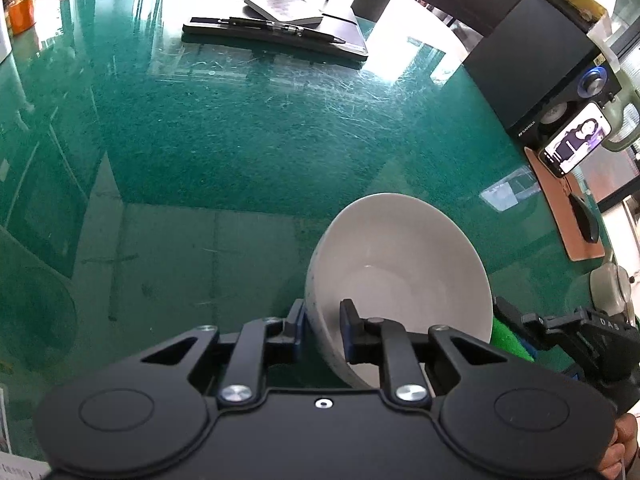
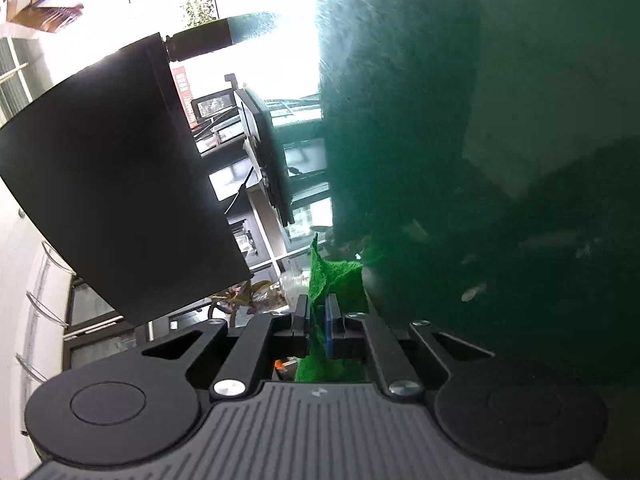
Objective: Clean bowl
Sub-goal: 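Lift and tilt the bowl with the left tool while the right tool brings the cloth to it, then hold the bowl with the left tool while the right tool wipes its outside with the cloth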
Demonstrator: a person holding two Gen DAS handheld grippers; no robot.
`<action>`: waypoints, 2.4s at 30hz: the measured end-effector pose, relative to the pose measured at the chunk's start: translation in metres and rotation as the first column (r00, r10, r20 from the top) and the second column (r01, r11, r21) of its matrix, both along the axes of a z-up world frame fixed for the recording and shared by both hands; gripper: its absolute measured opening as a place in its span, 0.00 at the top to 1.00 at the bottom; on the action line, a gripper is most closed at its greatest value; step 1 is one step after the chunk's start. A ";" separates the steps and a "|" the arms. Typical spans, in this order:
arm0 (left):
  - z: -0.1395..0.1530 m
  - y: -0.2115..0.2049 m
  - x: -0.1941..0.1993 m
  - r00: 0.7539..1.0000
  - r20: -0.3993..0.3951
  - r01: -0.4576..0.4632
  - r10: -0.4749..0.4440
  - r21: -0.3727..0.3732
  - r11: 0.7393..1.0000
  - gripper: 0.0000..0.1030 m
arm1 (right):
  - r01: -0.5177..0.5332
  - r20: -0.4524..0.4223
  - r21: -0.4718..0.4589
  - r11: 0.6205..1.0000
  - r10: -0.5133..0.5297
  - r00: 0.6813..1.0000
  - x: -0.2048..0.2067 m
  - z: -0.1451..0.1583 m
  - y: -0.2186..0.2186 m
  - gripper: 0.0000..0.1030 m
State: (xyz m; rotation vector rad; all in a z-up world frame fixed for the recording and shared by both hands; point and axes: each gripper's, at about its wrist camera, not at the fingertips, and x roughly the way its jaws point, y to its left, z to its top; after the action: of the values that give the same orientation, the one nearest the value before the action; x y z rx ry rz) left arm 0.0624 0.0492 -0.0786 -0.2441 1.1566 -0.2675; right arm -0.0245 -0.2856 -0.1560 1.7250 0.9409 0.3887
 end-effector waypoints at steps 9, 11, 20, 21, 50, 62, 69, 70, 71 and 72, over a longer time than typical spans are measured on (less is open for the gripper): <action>0.000 -0.001 0.000 1.000 0.003 0.011 -0.011 -0.001 1.000 0.82 | 0.006 0.064 -0.032 0.999 -0.004 0.998 0.062 0.007 0.019 0.94; -0.001 0.000 0.000 1.000 0.006 0.010 -0.010 -0.006 1.000 0.82 | 0.003 0.073 -0.034 0.999 -0.001 0.997 0.055 0.010 0.015 0.94; -0.002 -0.003 0.002 0.999 0.008 0.040 -0.040 -0.002 0.999 0.82 | -0.005 0.021 -0.013 1.000 0.005 1.000 0.001 0.005 -0.003 0.94; -0.002 -0.003 0.002 0.999 0.009 0.044 -0.044 0.000 0.999 0.82 | -0.002 0.017 -0.007 1.000 0.002 1.000 0.000 0.004 -0.003 0.94; -0.002 -0.011 0.001 0.994 0.043 0.099 -0.102 0.063 0.993 0.78 | -0.008 0.029 -0.042 0.999 0.009 1.000 0.033 0.005 0.006 0.94; -0.002 -0.015 0.002 0.992 0.049 0.112 -0.116 0.078 0.991 0.76 | -0.048 0.041 -0.050 0.998 0.050 0.998 0.017 0.008 -0.005 0.94; -0.002 -0.017 0.002 0.990 0.053 0.124 -0.129 0.088 0.988 0.76 | -0.073 0.040 -0.052 0.996 0.075 0.996 0.003 0.010 -0.007 0.92; -0.002 -0.017 0.002 0.990 0.053 0.125 -0.130 0.089 0.988 0.76 | -0.067 0.042 -0.052 0.996 0.070 0.997 0.007 0.010 -0.007 0.92; -0.002 -0.017 0.002 0.990 0.054 0.127 -0.132 0.091 0.988 0.76 | -0.064 0.046 -0.053 0.997 0.066 0.997 0.012 0.010 -0.005 0.92; -0.002 -0.018 0.002 0.989 0.055 0.128 -0.134 0.092 0.987 0.76 | -0.062 0.049 -0.053 0.997 0.065 0.997 0.020 0.010 -0.003 0.92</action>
State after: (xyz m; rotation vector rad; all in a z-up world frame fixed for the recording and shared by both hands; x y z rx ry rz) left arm 0.0645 0.0316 -0.0802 -0.0816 1.1223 -0.3367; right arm -0.0050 -0.2888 -0.1460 1.6344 0.9624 0.4442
